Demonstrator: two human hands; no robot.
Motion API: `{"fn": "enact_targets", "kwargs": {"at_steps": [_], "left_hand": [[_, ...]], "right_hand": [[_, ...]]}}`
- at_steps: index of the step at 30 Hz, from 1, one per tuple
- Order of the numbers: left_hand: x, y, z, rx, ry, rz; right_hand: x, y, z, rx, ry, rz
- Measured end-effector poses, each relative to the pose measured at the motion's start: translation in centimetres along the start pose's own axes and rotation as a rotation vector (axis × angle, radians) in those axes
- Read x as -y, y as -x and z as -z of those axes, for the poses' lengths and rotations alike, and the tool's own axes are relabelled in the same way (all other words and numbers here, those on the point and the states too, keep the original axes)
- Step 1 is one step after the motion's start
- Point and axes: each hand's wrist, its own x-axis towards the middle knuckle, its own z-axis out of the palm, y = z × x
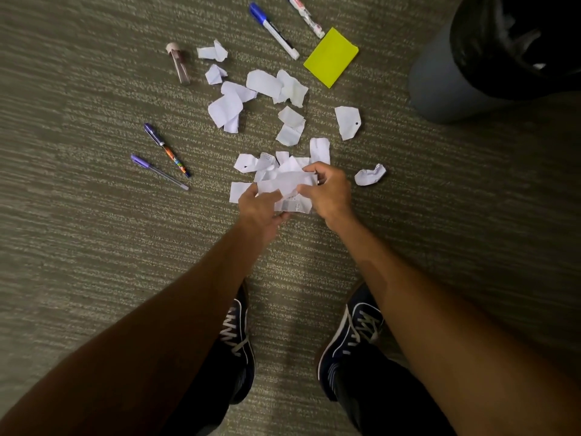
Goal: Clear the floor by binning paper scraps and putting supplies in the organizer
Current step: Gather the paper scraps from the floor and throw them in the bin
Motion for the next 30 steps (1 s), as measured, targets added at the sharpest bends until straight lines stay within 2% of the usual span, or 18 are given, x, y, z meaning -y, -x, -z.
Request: {"fn": "enact_targets", "kwargs": {"at_steps": [9, 15, 19, 24, 30], "left_hand": [[-4.3, 10.1, -2.5, 0.087, -0.139, -0.221], [-7.2, 17.2, -7.7, 0.21, -0.224, -0.449], [-8.6, 20.4, -12.2, 0.268, -0.274, -0.499], [-9.2, 21.5, -19.3, 0.301, -0.385, -0.601], [-8.5, 18.2, -28.2, 0.311, -0.476, -0.65]], "right_hand": [[7.4, 6.3, 6.6, -0.092, -0.288, -0.006], [12.3, 8.7, 13.4, -0.232, -0.466, 0.04], [14.5, 9.0, 18.2, -0.34, -0.541, 0.059], [15.0, 7.1, 24.3, -0.456, -0.551, 0.074], [13.5, 1.6, 30.2, -0.52, -0.544, 0.018]]}}
